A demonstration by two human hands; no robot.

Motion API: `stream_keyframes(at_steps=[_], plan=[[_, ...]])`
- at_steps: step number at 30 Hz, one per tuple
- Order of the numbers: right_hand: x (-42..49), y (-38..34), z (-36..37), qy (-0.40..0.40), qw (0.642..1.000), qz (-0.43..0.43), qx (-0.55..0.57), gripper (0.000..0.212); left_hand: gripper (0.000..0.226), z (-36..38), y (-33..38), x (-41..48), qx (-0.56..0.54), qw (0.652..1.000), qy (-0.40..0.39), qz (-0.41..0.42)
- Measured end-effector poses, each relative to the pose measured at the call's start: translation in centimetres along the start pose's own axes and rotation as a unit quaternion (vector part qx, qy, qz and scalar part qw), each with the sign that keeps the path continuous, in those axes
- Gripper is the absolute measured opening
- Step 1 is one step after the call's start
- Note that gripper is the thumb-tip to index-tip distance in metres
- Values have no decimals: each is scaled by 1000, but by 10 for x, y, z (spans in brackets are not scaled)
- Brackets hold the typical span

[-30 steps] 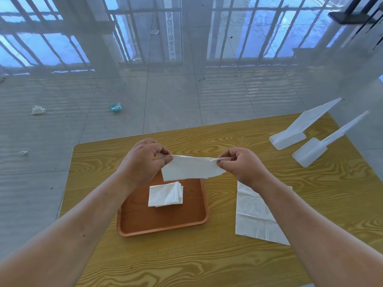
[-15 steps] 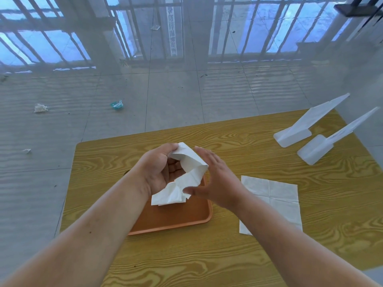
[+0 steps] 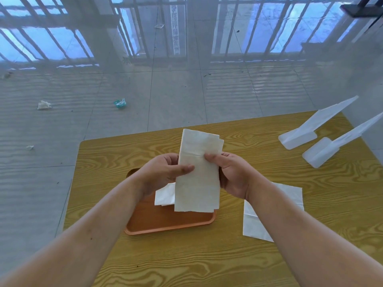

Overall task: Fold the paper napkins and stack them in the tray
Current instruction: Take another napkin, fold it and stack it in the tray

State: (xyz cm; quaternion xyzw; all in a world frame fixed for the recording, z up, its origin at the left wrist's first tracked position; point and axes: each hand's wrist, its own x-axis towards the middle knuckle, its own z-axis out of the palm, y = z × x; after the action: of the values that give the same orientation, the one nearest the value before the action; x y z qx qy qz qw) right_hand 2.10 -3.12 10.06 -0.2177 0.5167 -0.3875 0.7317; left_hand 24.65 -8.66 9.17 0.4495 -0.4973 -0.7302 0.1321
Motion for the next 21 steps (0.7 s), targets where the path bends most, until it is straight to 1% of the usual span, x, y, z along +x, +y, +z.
stream_keyframes(at_steps=[1, 2, 3, 6, 8, 11, 13, 15, 17, 18, 20, 21], plan=[[-1, 0, 0, -2, 1000, 4, 5, 29, 28, 3, -1, 1, -3, 1000, 22, 2], [-1, 0, 0, -6, 1000, 5, 7, 31, 21, 6, -3, 1, -4, 999, 48, 8], [-1, 0, 0, -10, 1000, 5, 5, 31, 19, 9, -4, 2, -6, 997, 71, 14], [0, 3, 2, -5, 1000, -6, -29, 22, 26, 13, -3, 2, -23, 993, 116, 16], [2, 4, 3, 10, 999, -9, -36, 20, 29, 13, -3, 3, -35, 991, 131, 17], [2, 5, 3, -4, 1000, -25, -7, 24, 23, 16, -1, 4, -64, 990, 122, 33], [1, 5, 2, -17, 999, -49, 10, 28, 29, 18, 1, 3, -110, 987, 110, 41], [1, 4, 1, -11, 998, -68, -9, 35, 33, 18, 3, 3, -125, 987, 96, 42], [1, 2, 0, -2, 996, -82, -28, 46, 29, 17, 4, 4, -136, 986, 92, 38], [1, 2, 0, 2, 995, -89, -42, 48, 30, 16, 4, 5, -149, 984, 88, 38], [1, 2, -1, 8, 993, -97, -67, 43, 37, 15, 4, 5, -174, 982, 67, 35], [1, 1, -2, 11, 993, -98, -65, 37, 34, 16, 4, 5, -169, 983, 66, 38]])
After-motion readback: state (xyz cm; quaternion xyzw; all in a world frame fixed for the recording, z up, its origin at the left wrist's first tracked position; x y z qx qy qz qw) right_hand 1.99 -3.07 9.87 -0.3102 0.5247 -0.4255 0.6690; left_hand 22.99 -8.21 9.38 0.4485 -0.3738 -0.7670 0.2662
